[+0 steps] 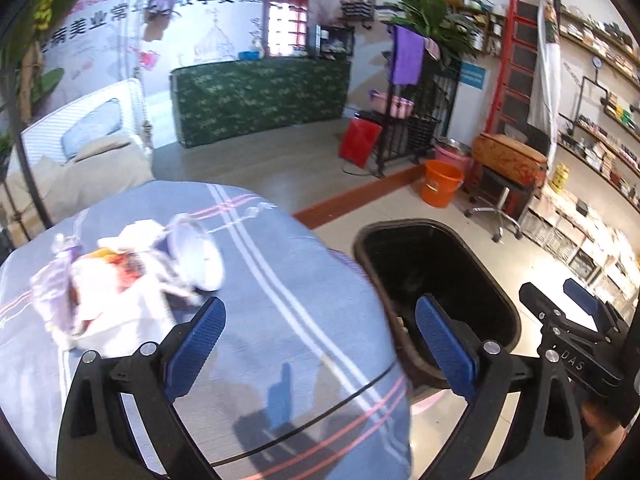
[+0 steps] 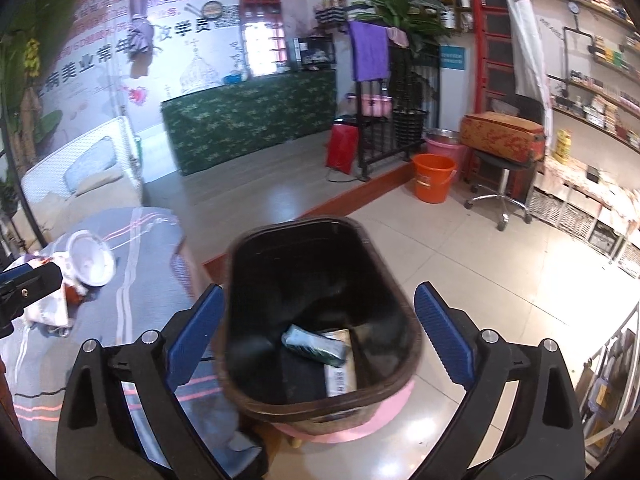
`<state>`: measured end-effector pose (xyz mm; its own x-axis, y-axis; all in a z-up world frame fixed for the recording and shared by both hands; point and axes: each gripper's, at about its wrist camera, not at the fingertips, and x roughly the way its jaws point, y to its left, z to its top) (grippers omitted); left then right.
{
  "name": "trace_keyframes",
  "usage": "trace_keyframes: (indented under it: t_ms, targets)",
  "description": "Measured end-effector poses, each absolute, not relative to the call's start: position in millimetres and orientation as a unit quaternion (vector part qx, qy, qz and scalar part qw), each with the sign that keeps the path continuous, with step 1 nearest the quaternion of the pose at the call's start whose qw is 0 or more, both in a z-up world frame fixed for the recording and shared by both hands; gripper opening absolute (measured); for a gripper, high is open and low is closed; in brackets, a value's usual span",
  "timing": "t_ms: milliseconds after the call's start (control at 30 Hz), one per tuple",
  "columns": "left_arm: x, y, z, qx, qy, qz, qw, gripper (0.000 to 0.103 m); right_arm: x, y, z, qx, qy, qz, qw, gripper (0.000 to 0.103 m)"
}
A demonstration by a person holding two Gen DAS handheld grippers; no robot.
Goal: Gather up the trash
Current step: 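Return both tools to the bed and grasp the white face mask with the right tool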
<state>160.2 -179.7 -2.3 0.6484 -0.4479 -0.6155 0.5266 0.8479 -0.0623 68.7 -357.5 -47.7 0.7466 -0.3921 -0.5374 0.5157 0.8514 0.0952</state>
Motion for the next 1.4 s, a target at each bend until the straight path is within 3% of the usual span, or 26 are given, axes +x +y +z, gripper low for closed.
trace_keyframes:
  t_ms: [867, 1400]
  targets:
    - [151, 20, -34, -0.010, 0.351, -0.098, 0.931, 0.097, 154, -192, -34, 0.060, 0.289, -0.021, 0.955, 0.095]
    - [171, 75, -48, -0.038, 0.382, -0.064, 0.921, 0.091, 214, -131, -43, 0.042, 0.335, 0.061, 0.939, 0.095]
